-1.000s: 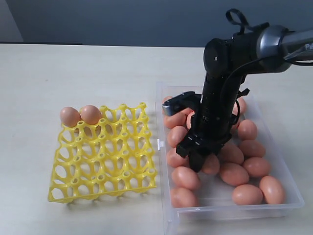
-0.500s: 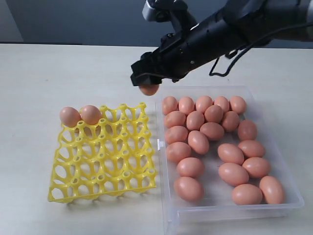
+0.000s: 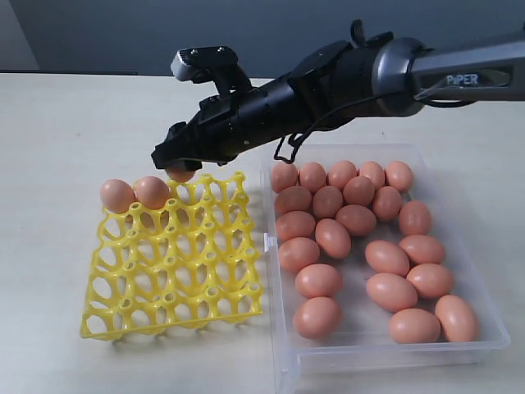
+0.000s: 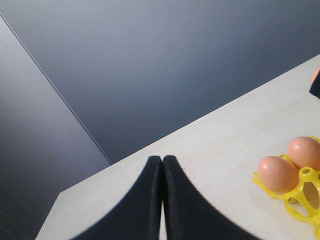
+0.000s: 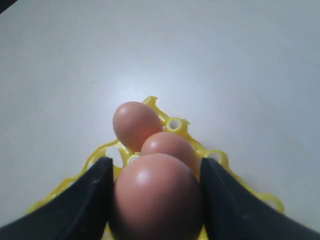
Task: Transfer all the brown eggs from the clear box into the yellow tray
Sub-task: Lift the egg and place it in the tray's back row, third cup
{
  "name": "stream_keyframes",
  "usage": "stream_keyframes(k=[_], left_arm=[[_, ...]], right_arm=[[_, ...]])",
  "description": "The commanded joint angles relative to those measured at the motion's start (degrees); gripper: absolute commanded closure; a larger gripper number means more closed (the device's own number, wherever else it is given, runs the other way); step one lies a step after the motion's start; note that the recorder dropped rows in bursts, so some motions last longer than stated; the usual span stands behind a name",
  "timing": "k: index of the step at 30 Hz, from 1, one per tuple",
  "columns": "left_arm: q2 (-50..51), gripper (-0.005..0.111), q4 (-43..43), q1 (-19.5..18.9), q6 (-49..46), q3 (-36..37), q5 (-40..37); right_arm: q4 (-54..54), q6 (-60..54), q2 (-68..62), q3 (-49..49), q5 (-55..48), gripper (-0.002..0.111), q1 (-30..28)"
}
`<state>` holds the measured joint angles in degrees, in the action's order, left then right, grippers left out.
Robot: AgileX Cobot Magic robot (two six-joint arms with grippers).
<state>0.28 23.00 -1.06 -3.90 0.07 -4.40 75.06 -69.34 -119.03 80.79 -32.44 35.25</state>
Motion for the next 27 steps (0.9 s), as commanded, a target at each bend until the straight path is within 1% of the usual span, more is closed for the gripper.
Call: stream_keyframes(k=[1,5,12,14,16,18,21,27], left_arm=[[-0.28,0.106,0.17,0.60,0.25,-0.07,0.18],[-0.28,0.106,0.17,0.60,0.25,-0.07,0.18],[-0.28,0.106,0.17,0.60,0.25,-0.07,0.18],[-0.28,0.106,0.17,0.60,0.25,-0.07,0.18],[-0.28,0.106,0.17,0.60,0.25,-0.07,0.18],[-0.28,0.106,0.17,0.60,0.25,-0.07,0.18],[-0.28,0.106,0.17,0.60,0.25,-0.07,0.18],[-0.28,0.106,0.17,0.60,0.25,-0.07,0.18]], right_arm=[[-0.18,-1.17,-3.06,2.46,2.25,0.109,0.16],[0.51,-1.63,-4.83,2.98,5.04,0.109,0.16],[-1.12,-1.88,-5.96,2.98,6.31,0.109,0.16],[-1.44,-1.99,-6.06,2.98,5.84,0.096,0.16],[-1.44,-1.99,-6.19,2.98,5.51,0.070,0.16],[-1.44,-1.99,-6.41,2.98,4.51,0.060,0.16],[-1.44,-1.99,-6.41,2.98,2.74,0.060,0.16],[-1.44,-1.99,-6.41,2.98,2.71,0.059,0.16]])
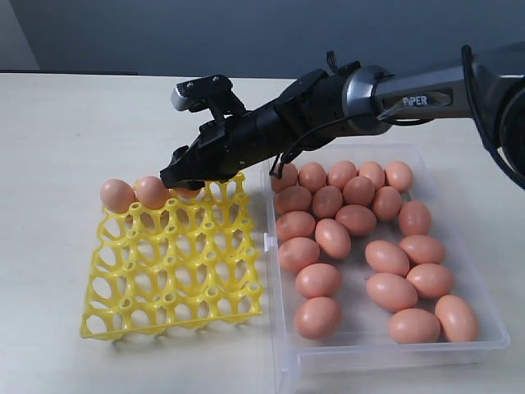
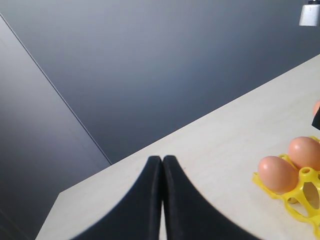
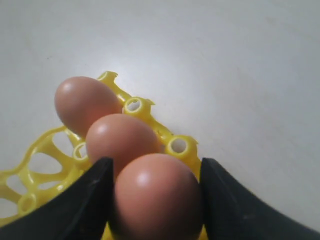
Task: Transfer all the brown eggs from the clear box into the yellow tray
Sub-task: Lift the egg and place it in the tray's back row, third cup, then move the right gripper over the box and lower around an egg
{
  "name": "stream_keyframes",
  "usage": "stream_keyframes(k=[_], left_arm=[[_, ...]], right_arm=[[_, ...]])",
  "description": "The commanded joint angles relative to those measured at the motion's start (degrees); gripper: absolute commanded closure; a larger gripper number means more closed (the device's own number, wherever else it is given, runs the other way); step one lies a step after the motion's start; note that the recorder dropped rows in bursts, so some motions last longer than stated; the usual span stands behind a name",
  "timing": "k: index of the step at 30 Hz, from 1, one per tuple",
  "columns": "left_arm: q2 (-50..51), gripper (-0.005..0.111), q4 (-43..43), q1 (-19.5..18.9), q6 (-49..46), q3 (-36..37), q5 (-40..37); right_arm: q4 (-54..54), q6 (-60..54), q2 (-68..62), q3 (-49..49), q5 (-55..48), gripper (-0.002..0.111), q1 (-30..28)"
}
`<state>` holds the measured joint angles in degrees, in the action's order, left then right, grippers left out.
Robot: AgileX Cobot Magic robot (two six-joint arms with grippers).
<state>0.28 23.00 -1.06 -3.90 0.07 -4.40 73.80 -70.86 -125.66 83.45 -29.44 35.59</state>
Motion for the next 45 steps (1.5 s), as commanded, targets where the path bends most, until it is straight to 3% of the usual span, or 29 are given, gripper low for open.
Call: stream_keyframes(k=[1,5,11,13,14,17,20,23,27,36,45], left_arm=[[-0.28,0.106,0.17,0.60,0.25,-0.07,0.18],[-0.28,0.106,0.17,0.60,0.25,-0.07,0.18],[-0.28,0.106,0.17,0.60,0.25,-0.07,0.18],[-0.28,0.106,0.17,0.60,0.25,-0.07,0.18],[-0.28,0.106,0.17,0.60,0.25,-0.07,0.18],[-0.28,0.106,0.17,0.60,0.25,-0.07,0.18],[-0.28,0.106,0.17,0.60,0.25,-0.07,0.18],[-0.28,0.106,0.17,0.60,0.25,-0.07,0.18],[-0.28,0.106,0.17,0.60,0.25,-0.07,0.18],[-0.28,0.106,0.17,0.60,0.25,-0.07,0.18],[-0.28,0.106,0.17,0.60,0.25,-0.07,0.18]], right_arm=[[-0.17,-0.85,0.22,0.33,-0.17,0.059,-0.18],[-0.17,-0.99,0.22,0.33,-0.39,0.051,-0.18],[-1.86,0.95,3.48,0.33,-2.40,0.052,-0.30],[-11.33,8.50,7.92,0.33,-1.25,0.052,-0.94],[-23.70,19.49,11.27,0.33,-1.36,0.052,-1.79],[-47.00,43.32,16.44,0.33,-7.54,0.052,-3.66],[-68.53,67.83,19.78,0.33,-23.77,0.052,-5.52],[-80.88,74.86,20.54,-0.19,-39.81,0.054,-7.23],[-82.21,73.38,20.65,-4.42,-40.53,0.059,-9.53],[-77.84,64.73,20.29,-14.03,-37.75,0.060,-9.59],[-70.57,57.33,20.16,-15.28,-29.89,0.060,-9.59]])
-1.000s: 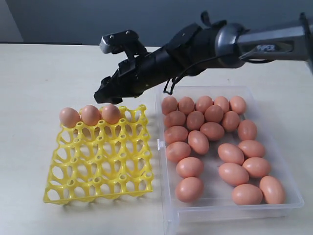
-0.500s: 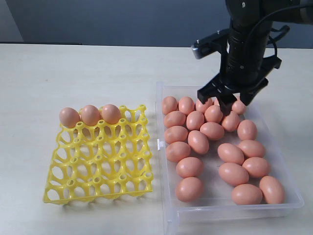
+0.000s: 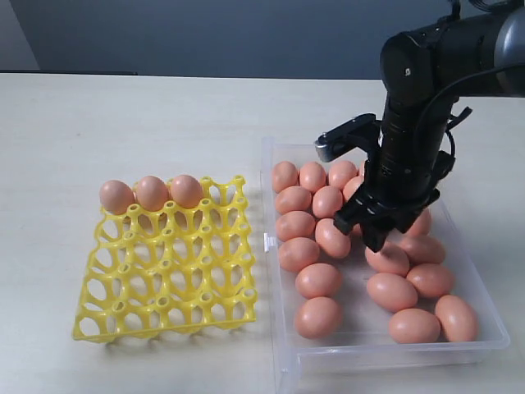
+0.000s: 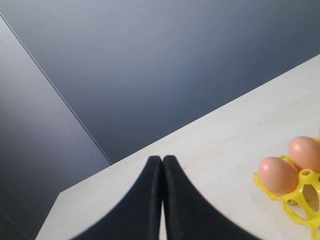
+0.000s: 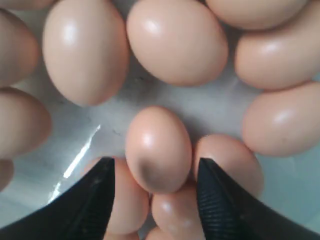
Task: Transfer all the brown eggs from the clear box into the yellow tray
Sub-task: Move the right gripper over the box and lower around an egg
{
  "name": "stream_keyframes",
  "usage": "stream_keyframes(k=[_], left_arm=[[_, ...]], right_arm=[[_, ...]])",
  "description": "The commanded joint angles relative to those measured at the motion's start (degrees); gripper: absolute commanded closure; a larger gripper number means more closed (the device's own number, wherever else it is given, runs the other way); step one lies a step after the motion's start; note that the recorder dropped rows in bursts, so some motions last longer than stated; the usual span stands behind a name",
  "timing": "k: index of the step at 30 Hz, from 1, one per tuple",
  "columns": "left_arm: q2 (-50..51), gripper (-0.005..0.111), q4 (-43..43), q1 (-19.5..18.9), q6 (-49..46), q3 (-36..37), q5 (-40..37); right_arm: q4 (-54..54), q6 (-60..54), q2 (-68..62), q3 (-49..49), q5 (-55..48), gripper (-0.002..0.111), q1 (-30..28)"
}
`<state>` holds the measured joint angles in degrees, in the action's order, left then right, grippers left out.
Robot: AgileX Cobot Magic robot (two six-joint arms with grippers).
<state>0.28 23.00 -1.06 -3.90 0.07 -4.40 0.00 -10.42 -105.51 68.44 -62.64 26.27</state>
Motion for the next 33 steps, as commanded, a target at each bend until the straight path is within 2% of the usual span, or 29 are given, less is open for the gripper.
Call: stream_keyframes(k=[1,18,20,24,25,33], left_arm=[[-0.28,0.106,0.17,0.60,0.25,-0.07,0.18],[-0.28,0.106,0.17,0.60,0.25,-0.07,0.18],[-0.28,0.106,0.17,0.60,0.25,-0.07,0.18],[-0.28,0.106,0.17,0.60,0.25,-0.07,0.18],[-0.28,0.106,0.17,0.60,0.25,-0.07,0.18],[-0.28,0.106,0.17,0.60,0.25,-0.07,0.18]], right_arm=[[2.95,-3.19,-0.20,-0.28,3.62,0.060,-0.27],[1.20,-3.00,-9.03,-0.32,0.83,0.060,-0.27],[1.20,-3.00,-9.03,-0.32,0.72,0.067,-0.27],[1.20,-3.00,-8.92,-0.32,0.22,0.105,-0.27],[1.20,-3.00,-8.92,-0.32,0.12,0.108,-0.27],[2.01,-2.46,-3.66,0.77,0.22,0.105,-0.27]])
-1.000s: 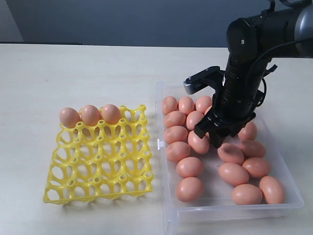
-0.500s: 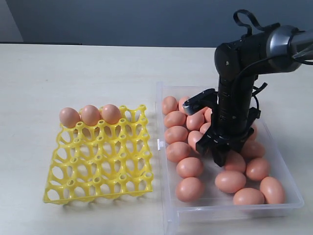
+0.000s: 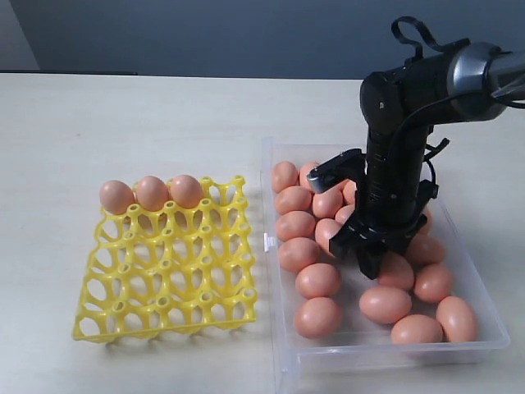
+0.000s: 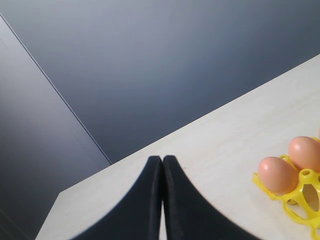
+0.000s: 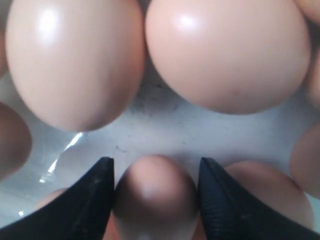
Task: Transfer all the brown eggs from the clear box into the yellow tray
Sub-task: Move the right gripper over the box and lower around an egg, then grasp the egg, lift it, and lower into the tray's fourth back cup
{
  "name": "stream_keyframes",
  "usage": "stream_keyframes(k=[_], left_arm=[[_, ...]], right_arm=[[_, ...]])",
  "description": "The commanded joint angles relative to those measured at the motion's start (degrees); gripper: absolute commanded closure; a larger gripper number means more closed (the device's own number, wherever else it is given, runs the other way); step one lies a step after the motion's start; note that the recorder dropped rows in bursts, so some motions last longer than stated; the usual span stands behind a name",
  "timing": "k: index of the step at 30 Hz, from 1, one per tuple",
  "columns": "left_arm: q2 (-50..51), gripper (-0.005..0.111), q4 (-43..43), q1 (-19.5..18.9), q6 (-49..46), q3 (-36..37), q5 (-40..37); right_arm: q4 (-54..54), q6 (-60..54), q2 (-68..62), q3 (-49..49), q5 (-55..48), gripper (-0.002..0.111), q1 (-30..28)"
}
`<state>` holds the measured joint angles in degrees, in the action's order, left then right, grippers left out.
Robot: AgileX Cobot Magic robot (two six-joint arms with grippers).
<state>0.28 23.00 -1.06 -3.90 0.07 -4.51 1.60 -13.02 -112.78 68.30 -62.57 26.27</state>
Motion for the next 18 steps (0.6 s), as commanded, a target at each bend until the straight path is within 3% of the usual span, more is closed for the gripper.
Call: stream_keyframes(k=[1,6,10,18], left_arm=[[-0.28,0.106,0.17,0.60,0.25,-0.07,0.29],[-0.28,0.106,0.17,0.60,0.25,-0.07,0.29],[-0.28,0.106,0.17,0.60,0.25,-0.07,0.29],[-0.28,0.106,0.17,0.60,0.25,-0.07,0.29]], right_arm=[[0.43,0.14,4.73,1.39,0.26,0.105,-0.27],[3.66,0.14,9.61,4.66,1.46,0.105,-0.27],[13.63,-1.42,12.90,5.95,11.25,0.105,-0.27],[45.93,-28.67,10.35,5.68,33.43,0.105,1.80]])
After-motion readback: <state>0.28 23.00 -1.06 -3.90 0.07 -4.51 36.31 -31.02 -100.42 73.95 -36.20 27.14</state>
